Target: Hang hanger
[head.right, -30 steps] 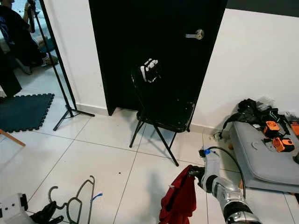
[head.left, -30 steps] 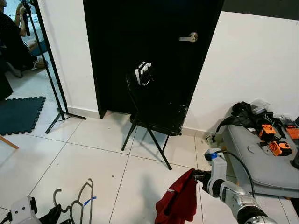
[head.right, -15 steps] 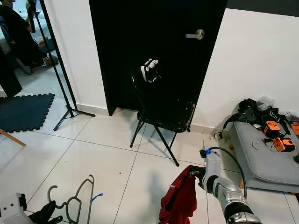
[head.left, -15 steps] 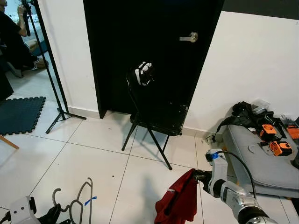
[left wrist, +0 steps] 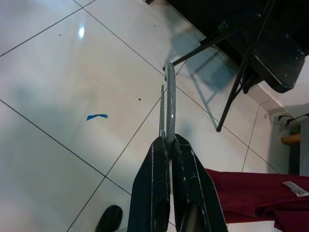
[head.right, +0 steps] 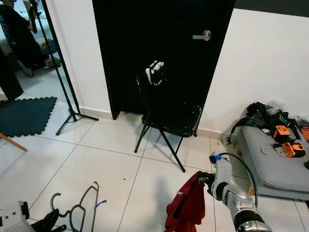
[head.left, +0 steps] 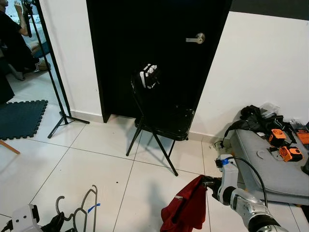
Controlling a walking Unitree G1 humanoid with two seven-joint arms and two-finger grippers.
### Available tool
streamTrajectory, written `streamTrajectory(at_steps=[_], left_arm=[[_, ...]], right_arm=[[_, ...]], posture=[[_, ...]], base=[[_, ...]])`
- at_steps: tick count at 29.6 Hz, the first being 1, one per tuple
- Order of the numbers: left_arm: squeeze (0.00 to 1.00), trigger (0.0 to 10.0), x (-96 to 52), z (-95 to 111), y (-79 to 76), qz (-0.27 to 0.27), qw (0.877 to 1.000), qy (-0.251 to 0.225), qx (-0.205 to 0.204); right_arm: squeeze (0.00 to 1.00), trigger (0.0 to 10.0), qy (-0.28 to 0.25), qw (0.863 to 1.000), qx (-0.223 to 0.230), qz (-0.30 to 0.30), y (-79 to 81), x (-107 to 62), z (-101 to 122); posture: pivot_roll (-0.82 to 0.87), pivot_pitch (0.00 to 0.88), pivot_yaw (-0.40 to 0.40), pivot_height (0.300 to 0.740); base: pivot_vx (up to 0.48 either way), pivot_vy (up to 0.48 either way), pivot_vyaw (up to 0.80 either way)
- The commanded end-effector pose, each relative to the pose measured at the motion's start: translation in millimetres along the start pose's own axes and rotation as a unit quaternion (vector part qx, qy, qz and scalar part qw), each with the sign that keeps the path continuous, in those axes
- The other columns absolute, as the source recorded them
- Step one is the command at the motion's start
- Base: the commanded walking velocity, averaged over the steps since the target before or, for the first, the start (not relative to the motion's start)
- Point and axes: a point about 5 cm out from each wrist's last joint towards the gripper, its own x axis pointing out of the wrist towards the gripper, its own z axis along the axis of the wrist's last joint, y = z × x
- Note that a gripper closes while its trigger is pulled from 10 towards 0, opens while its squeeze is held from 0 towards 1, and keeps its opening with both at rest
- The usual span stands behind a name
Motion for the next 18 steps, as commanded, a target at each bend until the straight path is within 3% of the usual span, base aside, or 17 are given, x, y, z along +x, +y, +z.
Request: streamTrajectory(at_steps=[1,18], left_arm=[[0.00,10.0,-0.8,-2.1,-2.2,-0.001,1.000,0.006,0.001],[0.00,10.0,-2.9,-1.6,-0.3,0.000,1.000,0.009,0.001]], right_arm=[[0.00,10.0,-0.014,1.000,-0.001,-0.002,-3.0,-1.9,5.3],[0.00,10.0,-0.015,1.000,-0.002,0.001,-1.6,-1.8,4.5]], posture=[[0.02,0.000,-0.076,0.740],[0.02,0.000,-0.066,0.740]], base=[[0.000,0.000,0.00],[0.000,0.000,0.00]])
